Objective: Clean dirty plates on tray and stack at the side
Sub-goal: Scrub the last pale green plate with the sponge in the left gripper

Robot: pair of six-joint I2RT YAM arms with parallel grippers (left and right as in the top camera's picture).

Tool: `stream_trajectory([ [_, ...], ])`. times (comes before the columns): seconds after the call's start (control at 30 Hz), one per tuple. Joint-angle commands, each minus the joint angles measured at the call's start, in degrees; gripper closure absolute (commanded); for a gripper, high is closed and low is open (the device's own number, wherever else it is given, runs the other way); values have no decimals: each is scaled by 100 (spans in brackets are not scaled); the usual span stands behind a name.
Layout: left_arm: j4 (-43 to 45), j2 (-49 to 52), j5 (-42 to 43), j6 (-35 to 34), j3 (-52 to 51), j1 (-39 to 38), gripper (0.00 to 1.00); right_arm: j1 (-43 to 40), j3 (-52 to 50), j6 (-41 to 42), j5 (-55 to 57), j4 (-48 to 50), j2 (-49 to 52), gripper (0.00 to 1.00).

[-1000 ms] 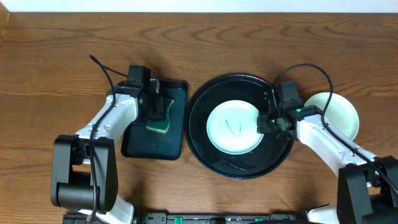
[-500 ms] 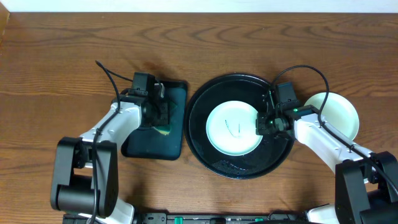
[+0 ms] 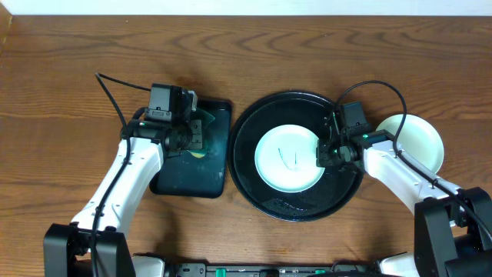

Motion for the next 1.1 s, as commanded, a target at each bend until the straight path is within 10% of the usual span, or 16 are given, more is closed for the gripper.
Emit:
stream_trajectory([
  [0.0, 162, -90, -706, -24, 138, -17, 93, 48, -4, -85, 31, -2, 39, 99],
  [0.37, 398, -251, -3560, -4, 131, -1156, 93, 48, -4, -83, 28, 13, 39, 99],
  [0.7, 435, -236, -4188, -131, 131, -1663, 93, 48, -4, -85, 28, 17, 39, 99],
  [1.07, 664, -221, 321, -92, 177, -1311, 92, 55, -4, -81, -431, -70, 39, 99],
])
